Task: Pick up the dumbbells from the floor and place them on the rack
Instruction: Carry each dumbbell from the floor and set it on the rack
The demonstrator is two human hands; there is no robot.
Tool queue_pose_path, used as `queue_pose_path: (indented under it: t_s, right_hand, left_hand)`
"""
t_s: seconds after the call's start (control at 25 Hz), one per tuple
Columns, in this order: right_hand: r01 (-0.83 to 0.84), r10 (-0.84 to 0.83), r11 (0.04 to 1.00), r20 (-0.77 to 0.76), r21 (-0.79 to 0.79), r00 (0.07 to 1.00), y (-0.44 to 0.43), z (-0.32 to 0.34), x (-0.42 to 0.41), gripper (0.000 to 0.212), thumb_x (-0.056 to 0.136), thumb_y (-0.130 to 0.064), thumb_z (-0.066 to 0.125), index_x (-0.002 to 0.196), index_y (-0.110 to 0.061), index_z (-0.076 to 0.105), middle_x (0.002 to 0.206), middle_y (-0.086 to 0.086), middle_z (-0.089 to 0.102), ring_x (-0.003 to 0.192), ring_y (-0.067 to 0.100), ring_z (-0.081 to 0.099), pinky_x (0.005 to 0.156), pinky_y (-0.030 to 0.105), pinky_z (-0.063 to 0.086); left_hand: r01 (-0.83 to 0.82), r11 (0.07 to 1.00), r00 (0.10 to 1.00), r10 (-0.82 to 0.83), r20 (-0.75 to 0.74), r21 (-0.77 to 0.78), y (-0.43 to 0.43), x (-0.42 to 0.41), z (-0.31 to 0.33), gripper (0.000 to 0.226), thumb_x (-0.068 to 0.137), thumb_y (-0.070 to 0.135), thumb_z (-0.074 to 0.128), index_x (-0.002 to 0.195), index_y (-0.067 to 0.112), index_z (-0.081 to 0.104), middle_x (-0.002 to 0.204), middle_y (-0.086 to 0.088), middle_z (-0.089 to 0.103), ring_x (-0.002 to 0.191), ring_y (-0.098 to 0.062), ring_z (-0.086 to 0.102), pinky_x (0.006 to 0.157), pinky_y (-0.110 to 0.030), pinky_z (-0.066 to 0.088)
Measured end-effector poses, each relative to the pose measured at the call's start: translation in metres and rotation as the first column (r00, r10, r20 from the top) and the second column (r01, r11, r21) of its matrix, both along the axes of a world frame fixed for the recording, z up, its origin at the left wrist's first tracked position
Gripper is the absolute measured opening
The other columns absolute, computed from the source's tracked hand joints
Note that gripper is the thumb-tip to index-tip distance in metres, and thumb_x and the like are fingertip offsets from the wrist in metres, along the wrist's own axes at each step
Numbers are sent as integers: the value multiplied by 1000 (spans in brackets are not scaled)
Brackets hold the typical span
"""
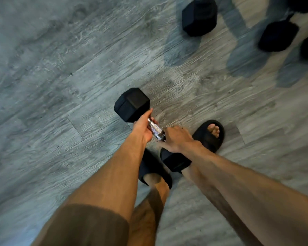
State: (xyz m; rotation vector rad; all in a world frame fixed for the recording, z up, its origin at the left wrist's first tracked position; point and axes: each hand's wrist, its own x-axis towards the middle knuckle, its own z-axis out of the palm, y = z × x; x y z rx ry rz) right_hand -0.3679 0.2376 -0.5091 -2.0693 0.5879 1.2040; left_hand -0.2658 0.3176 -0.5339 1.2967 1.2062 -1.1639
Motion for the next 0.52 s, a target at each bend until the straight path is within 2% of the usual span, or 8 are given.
queue_pose_path:
  t_s: [0.12, 0.24, 0.36, 0.44, 0.52]
  right_hand:
    - [146, -137, 980, -73, 135, 988, -4, 69, -2, 36, 79, -42, 60, 106, -18, 60, 107, 9, 68, 103, 33, 64, 82, 37, 50]
    - [228, -192, 934, -152, 275, 969, -14, 143, -3, 40, 79, -46, 62, 112, -24, 58, 113, 5, 66, 103, 28, 61, 83, 36, 48]
    - [365, -324, 846, -171, 388, 931, -27, 216, -5, 30, 81, -47, 68, 102, -27, 64, 105, 1, 67, 98, 20, 61, 84, 34, 47]
    - [429, -400, 802, -160, 416, 902, -30, 262, -7, 25, 80, -50, 69, 95, -31, 65, 106, 1, 69, 100, 20, 62, 89, 34, 47]
    - [514, -495, 759, -159, 399, 854, -38, 326, -14, 33, 80, -52, 68, 106, -32, 66, 112, 1, 68, 104, 19, 61, 94, 35, 48]
  left_hand:
    - [90, 993, 996, -92, -18, -72, -8, 3, 74, 21, 88, 20, 69, 72, 15, 55, 43, 3, 45, 42, -11, 46, 53, -24, 45]
    - [185, 965, 981, -193, -26, -184, -17, 7, 154, 25, 89, 22, 67, 66, 19, 57, 41, 6, 39, 40, -9, 43, 55, -25, 42]
    - [276, 927, 958, -286, -4, -254, -27, 16, 233, 26, 90, 17, 66, 65, 20, 61, 42, 6, 35, 41, -9, 41, 56, -26, 42]
    - [337, 903, 938, -346, 14, -267, -38, 20, 280, 25, 92, 13, 62, 68, 18, 56, 42, 6, 34, 40, -8, 39, 55, -26, 41]
    - [422, 872, 903, -428, 31, -251, -57, 22, 342, 25, 94, 12, 58, 70, 17, 53, 41, 6, 34, 38, -8, 38, 53, -25, 41]
